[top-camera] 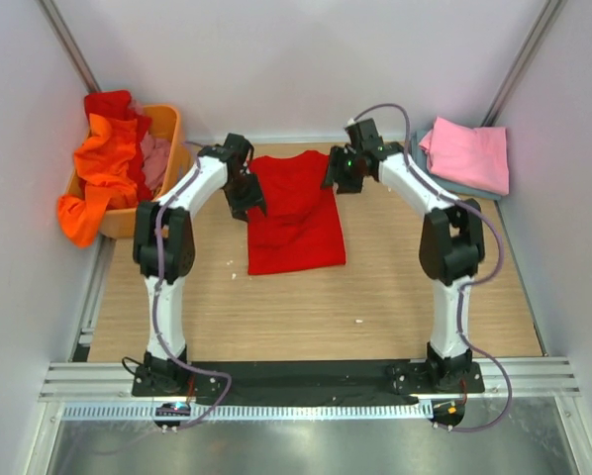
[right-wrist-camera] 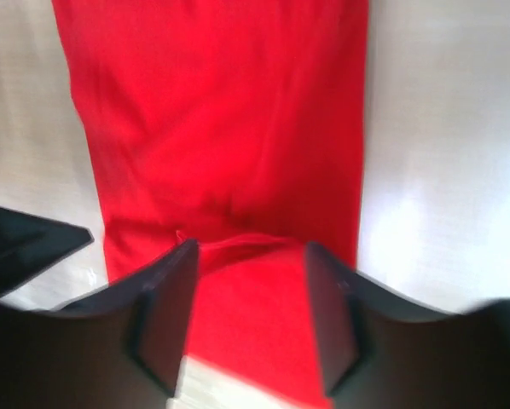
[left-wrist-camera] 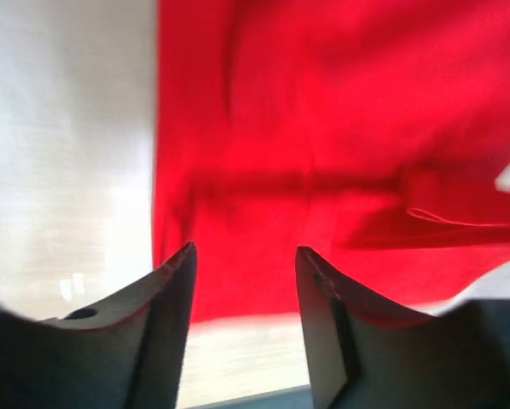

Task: Fold and stack the t-shirts
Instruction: Fold the tshirt

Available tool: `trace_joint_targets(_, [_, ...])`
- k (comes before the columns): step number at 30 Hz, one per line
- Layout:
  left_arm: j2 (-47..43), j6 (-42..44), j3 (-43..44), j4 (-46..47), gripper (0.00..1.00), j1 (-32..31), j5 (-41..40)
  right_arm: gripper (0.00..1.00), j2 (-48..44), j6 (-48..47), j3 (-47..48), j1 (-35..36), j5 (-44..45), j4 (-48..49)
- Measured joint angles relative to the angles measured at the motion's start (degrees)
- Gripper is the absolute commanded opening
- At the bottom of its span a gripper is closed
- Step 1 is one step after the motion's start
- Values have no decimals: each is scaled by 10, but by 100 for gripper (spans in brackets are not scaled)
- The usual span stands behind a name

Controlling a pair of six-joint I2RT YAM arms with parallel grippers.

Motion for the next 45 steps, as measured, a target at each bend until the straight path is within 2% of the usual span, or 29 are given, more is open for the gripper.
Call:
trace_joint_targets(1, [26,-1,31,-10,60,10,8,65,40,-2,56,-8,-6,-8])
trace_joint_targets(4, [110,0,131,-45,64,50,16,67,155,-9,225,-32,-7,-45])
trace_joint_targets(6, [123,1,160,-67,65,67,14,67,181,-11,275,-46,2,-68])
trace_joint_targets(8, [114,3,179,-88,65,78,4,67,171,-13,271,-57,14,-87])
trace_joint_targets(10, [86,11,176,-92,61,78,-7,67,130,-14,216,-63,24,-78])
trace_joint_targets(12, [37,16,136,-80,59,70,-19,66,63,-13,121,-62,30,-68])
trace_joint_targets(16, [-114,22,-26,-37,57,32,-38,64,-103,-5,-99,-37,28,-14])
trace_joint_targets(19, [-197,11,-141,1,56,-4,-40,62,-195,3,-220,4,21,20])
trace_joint_targets(24, [-207,-8,-240,50,54,-32,-49,61,-242,27,-340,62,11,68])
trace_joint_targets(29, [-181,-20,-256,89,51,-38,-63,60,-295,49,-402,76,10,64])
trace_joint_targets(37, [-148,-22,-256,148,45,-40,-70,60,-437,61,-425,96,14,63])
trace_joint_targets(45, [-116,-24,-256,168,36,-40,-72,59,-513,66,-504,96,28,22])
